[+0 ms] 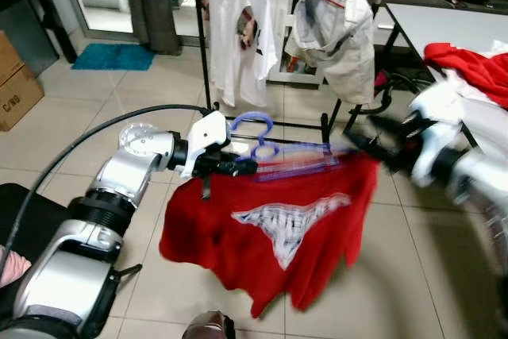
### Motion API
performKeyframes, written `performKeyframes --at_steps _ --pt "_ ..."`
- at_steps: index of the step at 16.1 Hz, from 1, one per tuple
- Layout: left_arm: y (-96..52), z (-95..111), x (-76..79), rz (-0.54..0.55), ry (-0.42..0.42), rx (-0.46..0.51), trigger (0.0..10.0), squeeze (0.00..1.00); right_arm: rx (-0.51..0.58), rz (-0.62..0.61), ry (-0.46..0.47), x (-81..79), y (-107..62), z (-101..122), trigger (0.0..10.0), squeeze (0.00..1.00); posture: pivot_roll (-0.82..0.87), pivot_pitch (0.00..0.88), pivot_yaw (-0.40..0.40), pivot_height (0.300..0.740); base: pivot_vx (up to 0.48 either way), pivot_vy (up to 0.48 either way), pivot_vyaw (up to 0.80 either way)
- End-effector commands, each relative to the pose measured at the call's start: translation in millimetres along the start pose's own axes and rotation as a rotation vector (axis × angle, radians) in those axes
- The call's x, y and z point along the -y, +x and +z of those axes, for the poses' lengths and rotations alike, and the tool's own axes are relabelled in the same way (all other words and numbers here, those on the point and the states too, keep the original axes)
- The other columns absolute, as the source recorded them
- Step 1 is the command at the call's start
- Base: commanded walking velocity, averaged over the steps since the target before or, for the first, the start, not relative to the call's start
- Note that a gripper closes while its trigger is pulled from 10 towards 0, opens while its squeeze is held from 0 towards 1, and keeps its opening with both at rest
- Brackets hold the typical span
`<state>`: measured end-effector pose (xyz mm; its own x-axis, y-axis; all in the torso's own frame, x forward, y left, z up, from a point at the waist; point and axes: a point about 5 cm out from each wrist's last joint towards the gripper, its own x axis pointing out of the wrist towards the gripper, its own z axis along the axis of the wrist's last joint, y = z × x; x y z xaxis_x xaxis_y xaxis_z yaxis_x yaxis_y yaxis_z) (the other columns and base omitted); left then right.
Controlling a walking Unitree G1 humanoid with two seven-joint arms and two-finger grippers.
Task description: Hang hanger
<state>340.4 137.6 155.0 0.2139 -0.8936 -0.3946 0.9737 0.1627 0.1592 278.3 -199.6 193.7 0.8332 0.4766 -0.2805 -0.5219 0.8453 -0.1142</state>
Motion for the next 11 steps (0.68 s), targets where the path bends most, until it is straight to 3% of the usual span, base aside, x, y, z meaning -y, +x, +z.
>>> performKeyframes --at_steps 1,6,10,11 --pt "-3.5 8 -8.1 0.096 0.002 0.007 0.0 0.0 0.005 -0.131 0.053 3.3 -0.4 1 10.0 0.0 0.04 0.03 0.038 0.74 0.0 0.0 0.0" --pt "-0.1 6 -3.3 0.182 -0.051 0.025 0.0 0.0 -0.023 -0.313 0.176 -10.3 13.4 -10 10.0 0.0 0.05 0.038 0.035 0.74 0.0 0.0 0.0" --pt "3.3 9 2.7 0.196 -0.071 0.048 0.0 0.0 -0.038 -0.384 0.245 -18.2 28.1 -12 10.0 0.0 0.05 0.041 0.031 0.74 0.0 0.0 0.0" --pt "3.6 9 4.2 0.194 -0.075 0.051 0.0 0.0 -0.024 -0.387 0.282 -19.5 31.8 -12 7.2 0.0 0.05 0.041 0.028 0.74 0.0 0.0 0.0"
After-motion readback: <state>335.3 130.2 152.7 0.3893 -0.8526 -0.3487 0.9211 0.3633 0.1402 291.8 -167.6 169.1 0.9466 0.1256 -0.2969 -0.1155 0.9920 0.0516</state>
